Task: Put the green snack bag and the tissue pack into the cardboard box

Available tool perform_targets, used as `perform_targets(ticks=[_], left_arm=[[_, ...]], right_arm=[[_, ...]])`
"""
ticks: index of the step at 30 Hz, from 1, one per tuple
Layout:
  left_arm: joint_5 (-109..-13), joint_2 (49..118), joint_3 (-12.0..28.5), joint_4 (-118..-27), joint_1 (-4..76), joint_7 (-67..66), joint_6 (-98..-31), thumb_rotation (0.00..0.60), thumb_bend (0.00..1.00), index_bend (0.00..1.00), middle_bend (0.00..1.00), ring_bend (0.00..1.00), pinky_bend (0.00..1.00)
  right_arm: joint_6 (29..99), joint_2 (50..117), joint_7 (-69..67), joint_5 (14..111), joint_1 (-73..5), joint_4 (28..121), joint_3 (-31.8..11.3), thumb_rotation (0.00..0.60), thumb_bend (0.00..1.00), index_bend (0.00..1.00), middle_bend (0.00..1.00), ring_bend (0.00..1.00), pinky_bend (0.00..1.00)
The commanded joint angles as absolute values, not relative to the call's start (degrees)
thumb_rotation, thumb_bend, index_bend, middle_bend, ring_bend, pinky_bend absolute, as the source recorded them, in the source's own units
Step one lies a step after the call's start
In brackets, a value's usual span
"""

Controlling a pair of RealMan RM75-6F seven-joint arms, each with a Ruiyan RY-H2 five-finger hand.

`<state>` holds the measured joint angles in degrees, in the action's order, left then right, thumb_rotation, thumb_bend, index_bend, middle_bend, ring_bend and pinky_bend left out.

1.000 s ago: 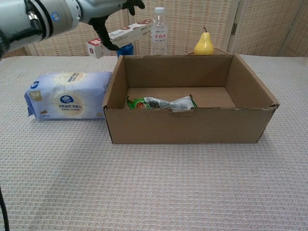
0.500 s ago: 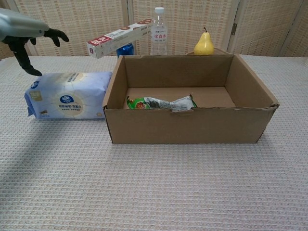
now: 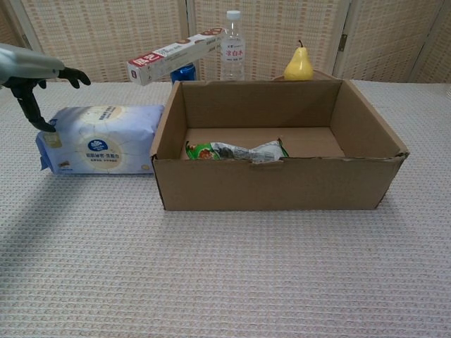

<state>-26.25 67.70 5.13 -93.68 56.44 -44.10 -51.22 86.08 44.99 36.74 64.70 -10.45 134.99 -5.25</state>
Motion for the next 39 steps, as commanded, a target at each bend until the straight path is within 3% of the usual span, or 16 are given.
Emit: perform_targets(ticks=[1,16,39], left_arm=[[-25.97,68.51,4.56,-92.93,56.58,-43.55,-50.78,0.600,0.20,0.00,0.06,0.00,0.18],[-23.04,70.96,5.02,-92.65,60.07,-43.00,-50.34,0.600,0.20,0.00,0.05,0.00,0.18],[-22.15,77.34,1.52,-83.37,60.01,-40.61,-48.52,0.600,0.21,0.02,0.08,0.02,0.21]], right_arm=[[86.07,45.13,37.06,63.87,-10.75,134.99,-5.45,0.600,0.02,0.12,0.04,0.00,0.00],[85.99,45.08,37.25,61.32,-11.79,134.94,-5.84,0.600,0.02,0.12,0.04,0.00,0.00],[85.57,45.22,37.16,60.04,-12.56,134.57,-5.33,0.600,0.02,0.13,0.04,0.00,0.00]])
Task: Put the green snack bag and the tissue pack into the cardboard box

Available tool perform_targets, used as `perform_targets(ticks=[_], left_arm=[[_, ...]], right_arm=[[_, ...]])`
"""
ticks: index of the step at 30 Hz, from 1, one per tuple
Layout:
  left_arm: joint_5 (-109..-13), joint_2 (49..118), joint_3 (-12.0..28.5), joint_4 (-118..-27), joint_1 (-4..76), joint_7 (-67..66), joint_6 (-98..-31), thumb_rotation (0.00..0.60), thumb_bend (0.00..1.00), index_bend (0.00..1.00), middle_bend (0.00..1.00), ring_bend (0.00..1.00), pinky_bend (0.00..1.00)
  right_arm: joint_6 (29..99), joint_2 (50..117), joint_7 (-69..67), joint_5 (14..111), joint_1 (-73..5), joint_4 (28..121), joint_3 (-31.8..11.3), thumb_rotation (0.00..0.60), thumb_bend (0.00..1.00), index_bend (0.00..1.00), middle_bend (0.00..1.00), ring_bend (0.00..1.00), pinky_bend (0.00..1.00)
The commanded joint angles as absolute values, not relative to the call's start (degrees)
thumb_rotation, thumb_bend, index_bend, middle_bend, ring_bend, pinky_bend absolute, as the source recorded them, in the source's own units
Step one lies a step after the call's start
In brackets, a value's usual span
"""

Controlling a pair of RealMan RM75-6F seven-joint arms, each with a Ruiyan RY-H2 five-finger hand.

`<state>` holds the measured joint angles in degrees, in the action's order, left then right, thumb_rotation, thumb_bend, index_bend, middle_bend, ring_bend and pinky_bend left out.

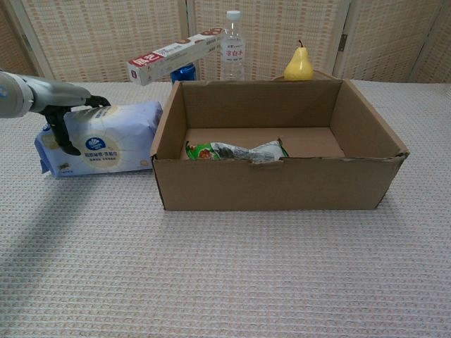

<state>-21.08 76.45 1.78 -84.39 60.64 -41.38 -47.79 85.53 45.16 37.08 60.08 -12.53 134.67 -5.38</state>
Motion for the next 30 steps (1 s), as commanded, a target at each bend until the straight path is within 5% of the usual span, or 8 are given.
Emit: perform_targets(ticks=[1,8,13,30], left_arm=[[-23.00,77.75,1.52,-82.95,59.62,-40.09,-48.99,0.600,0.21,0.05,0.12,0.06,0.24],[-30.90,79.85,2.22,-79.95,56.72,-35.92,-52.46,0.600,0.31,0.50,0.58,0.46,0.59],[-35.75,80.58,2.77,-78.68,55.02,-33.57,-54.19,0.600,0.37,0.72,0.81,0.68,0.77],[-36.96,69.22,2.96,-87.62,53.18,-35.82,-52.83,0.600,0.41,0.79,0.90,0.75,0.83]], right_arm=[[85.59,45.29,37.20,59.92,-12.59,134.49,-5.32,0.600,0.02,0.13,0.04,0.00,0.00],[85.46,45.67,37.55,59.12,-13.05,134.21,-5.33,0.600,0.02,0.13,0.04,0.00,0.00],[85.60,45.63,37.52,59.09,-13.09,134.29,-5.23,0.600,0.02,0.13,0.04,0.00,0.00],[85.77,45.35,37.06,60.07,-13.04,134.73,-4.76,0.600,0.02,0.13,0.04,0.00,0.00]])
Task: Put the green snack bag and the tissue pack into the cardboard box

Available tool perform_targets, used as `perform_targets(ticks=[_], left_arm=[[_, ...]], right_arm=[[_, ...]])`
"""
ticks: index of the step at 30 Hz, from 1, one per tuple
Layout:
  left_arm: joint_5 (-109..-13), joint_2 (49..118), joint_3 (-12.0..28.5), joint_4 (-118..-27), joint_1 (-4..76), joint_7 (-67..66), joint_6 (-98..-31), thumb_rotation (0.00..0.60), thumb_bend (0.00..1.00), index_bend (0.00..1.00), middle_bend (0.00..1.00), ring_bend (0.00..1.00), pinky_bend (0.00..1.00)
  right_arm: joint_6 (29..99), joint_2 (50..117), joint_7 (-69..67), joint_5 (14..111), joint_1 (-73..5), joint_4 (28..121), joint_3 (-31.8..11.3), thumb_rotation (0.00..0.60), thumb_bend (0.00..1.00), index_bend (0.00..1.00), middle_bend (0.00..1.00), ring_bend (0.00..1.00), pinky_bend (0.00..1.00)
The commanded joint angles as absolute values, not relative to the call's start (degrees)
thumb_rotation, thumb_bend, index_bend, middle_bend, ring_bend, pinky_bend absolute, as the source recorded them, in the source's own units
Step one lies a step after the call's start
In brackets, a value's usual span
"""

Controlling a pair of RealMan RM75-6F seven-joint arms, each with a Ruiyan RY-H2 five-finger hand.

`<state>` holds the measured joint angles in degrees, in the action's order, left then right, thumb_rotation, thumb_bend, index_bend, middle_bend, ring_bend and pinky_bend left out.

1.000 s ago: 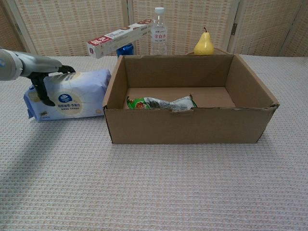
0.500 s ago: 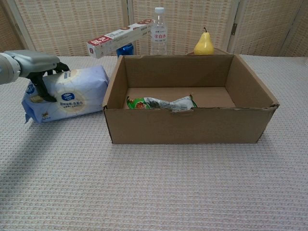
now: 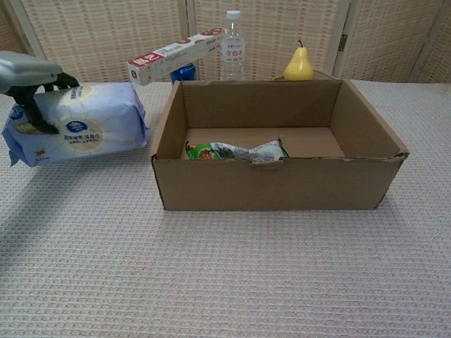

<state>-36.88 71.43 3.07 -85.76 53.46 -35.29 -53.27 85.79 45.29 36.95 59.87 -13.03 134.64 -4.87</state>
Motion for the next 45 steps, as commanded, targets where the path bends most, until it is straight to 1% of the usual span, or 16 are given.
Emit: perform_targets(ticks=[1,8,18,27,33,37,40,41,45], left_arm=[[-36.93,68.49,2.96,-88.20,53.15,-35.90,-52.71,0.600,0.41,0.79,0.90,0.75,0.83],[-36.73,63.57,3.52,-91.67,53.41,-36.72,-52.67,0.600,0.41,0.80,0.90,0.75,0.83],[-34.45,54.36,4.44,-96.70,56.42,-41.27,-51.73,0.600,0.41,0.80,0.91,0.76,0.84],[-32.56,49.94,4.99,-100.03,59.14,-44.92,-51.99,0.600,0.41,0.80,0.92,0.77,0.85],[-32.65,48.36,6.19,-101.62,61.97,-47.46,-51.98,0.600,0.41,0.81,0.92,0.77,0.85],[-30.81,48.01,8.75,-103.18,64.42,-47.00,-51.84,0.600,0.41,0.81,0.92,0.77,0.85],[-29.97,48.09,9.30,-103.57,64.92,-46.74,-51.85,0.600,0.41,0.81,0.92,0.77,0.85],[-29.12,49.11,11.85,-105.15,66.36,-44.67,-51.75,0.600,0.41,0.81,0.91,0.77,0.85],[-30.25,52.97,14.30,-105.67,68.53,-43.11,-53.59,0.600,0.42,0.80,0.92,0.77,0.85]], right_arm=[[85.79,45.40,37.14,60.22,-13.03,134.79,-4.69,0.600,0.02,0.13,0.04,0.00,0.00],[85.94,45.66,37.47,60.75,-12.98,134.99,-4.41,0.600,0.02,0.13,0.04,0.00,0.00],[86.30,45.03,36.07,62.67,-12.37,134.99,-4.19,0.600,0.02,0.13,0.04,0.00,0.00],[86.28,44.50,35.10,63.73,-11.97,134.99,-4.11,0.600,0.02,0.13,0.04,0.00,0.00],[86.30,44.25,34.78,63.84,-11.81,134.99,-4.19,0.600,0.02,0.13,0.04,0.00,0.00],[86.30,44.13,34.73,63.79,-11.77,134.99,-4.27,0.600,0.02,0.13,0.04,0.00,0.00],[86.30,44.12,34.72,63.76,-11.77,134.99,-4.29,0.600,0.02,0.13,0.04,0.00,0.00],[86.20,44.10,34.67,63.50,-11.77,134.99,-4.32,0.600,0.02,0.13,0.04,0.00,0.00],[85.93,43.91,34.52,63.03,-11.89,134.99,-4.46,0.600,0.02,0.13,0.04,0.00,0.00]])
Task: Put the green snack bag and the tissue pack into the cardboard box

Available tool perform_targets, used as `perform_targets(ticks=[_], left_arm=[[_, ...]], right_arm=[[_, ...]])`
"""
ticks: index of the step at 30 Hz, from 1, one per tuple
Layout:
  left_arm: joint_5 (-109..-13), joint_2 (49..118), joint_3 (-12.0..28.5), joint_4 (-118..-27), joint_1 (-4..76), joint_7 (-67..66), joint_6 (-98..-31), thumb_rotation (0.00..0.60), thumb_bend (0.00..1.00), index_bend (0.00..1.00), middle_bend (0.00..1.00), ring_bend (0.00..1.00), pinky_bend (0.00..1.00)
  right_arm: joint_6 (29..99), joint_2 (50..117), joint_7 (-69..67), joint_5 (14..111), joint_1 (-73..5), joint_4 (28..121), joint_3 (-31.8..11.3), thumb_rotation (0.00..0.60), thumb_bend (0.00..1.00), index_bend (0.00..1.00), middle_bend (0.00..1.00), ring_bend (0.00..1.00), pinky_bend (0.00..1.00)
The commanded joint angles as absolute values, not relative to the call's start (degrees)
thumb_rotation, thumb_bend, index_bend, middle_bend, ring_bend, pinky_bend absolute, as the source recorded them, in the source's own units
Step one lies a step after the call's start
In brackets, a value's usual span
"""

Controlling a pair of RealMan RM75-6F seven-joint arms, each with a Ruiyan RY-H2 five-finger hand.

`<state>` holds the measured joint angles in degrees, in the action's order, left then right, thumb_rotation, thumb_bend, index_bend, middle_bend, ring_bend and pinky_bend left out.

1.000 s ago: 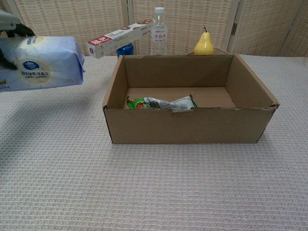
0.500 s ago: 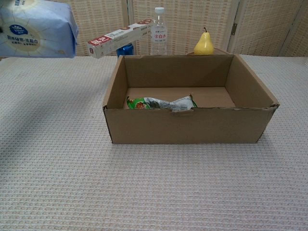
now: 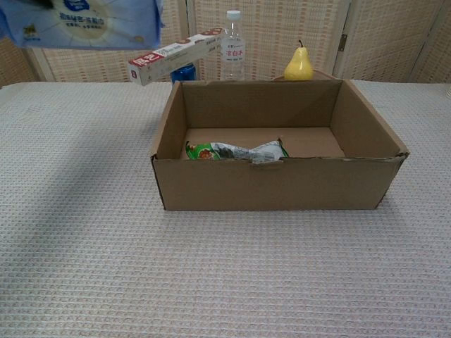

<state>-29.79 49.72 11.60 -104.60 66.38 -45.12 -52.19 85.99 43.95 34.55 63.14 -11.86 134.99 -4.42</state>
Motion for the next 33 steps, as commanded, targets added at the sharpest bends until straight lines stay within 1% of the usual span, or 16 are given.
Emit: perform_targets(ticks=[1,8,12,16,20,24,29,32,33], left_arm=[[-30.56,53.90,14.71,-105.59,68.90,-42.71,-53.97,0.600,0.42,0.80,0.92,0.77,0.85],[-23.93,59.31,17.41,-104.73,74.51,-42.92,-53.90,0.600,0.44,0.81,0.92,0.77,0.85],[-20.06,64.27,18.79,-104.79,77.04,-42.11,-57.10,0.600,0.44,0.81,0.92,0.77,0.85],[-21.21,70.06,18.87,-104.28,77.89,-41.04,-61.34,0.600,0.44,0.81,0.92,0.77,0.85],[-24.89,75.63,19.05,-101.39,78.14,-39.22,-64.40,0.600,0.44,0.81,0.92,0.77,0.85],[-26.06,79.61,19.75,-97.97,78.14,-37.58,-65.70,0.600,0.44,0.81,0.92,0.77,0.85],[-22.89,83.79,21.82,-94.90,78.79,-37.12,-66.88,0.600,0.44,0.81,0.92,0.77,0.85],[-23.30,86.14,22.23,-93.04,78.83,-36.62,-67.66,0.600,0.44,0.80,0.91,0.77,0.85],[-23.57,86.94,22.41,-92.37,78.56,-35.96,-67.79,0.600,0.42,0.79,0.90,0.76,0.84]], right_arm=[[85.91,43.88,34.45,62.93,-11.89,134.99,-4.49,0.600,0.02,0.13,0.04,0.00,0.00],[85.63,43.43,33.94,61.90,-12.10,134.99,-4.91,0.600,0.02,0.13,0.04,0.00,0.00],[85.40,43.20,33.80,61.24,-12.22,134.99,-5.03,0.600,0.02,0.13,0.04,0.00,0.00],[85.27,42.98,33.55,60.76,-12.27,134.99,-5.11,0.600,0.01,0.13,0.04,0.00,0.00],[85.23,42.72,33.19,60.54,-12.25,134.99,-5.17,0.600,0.02,0.13,0.04,0.00,0.00],[85.12,42.55,32.99,60.15,-12.28,134.94,-5.20,0.600,0.02,0.13,0.04,0.00,0.00],[84.81,42.35,32.64,59.33,-12.42,134.55,-5.33,0.600,0.02,0.13,0.04,0.00,0.00],[84.80,42.19,32.40,59.17,-12.44,134.45,-5.41,0.600,0.02,0.13,0.04,0.00,0.00],[84.82,42.14,32.33,59.17,-12.42,134.43,-5.41,0.600,0.02,0.13,0.04,0.00,0.00]])
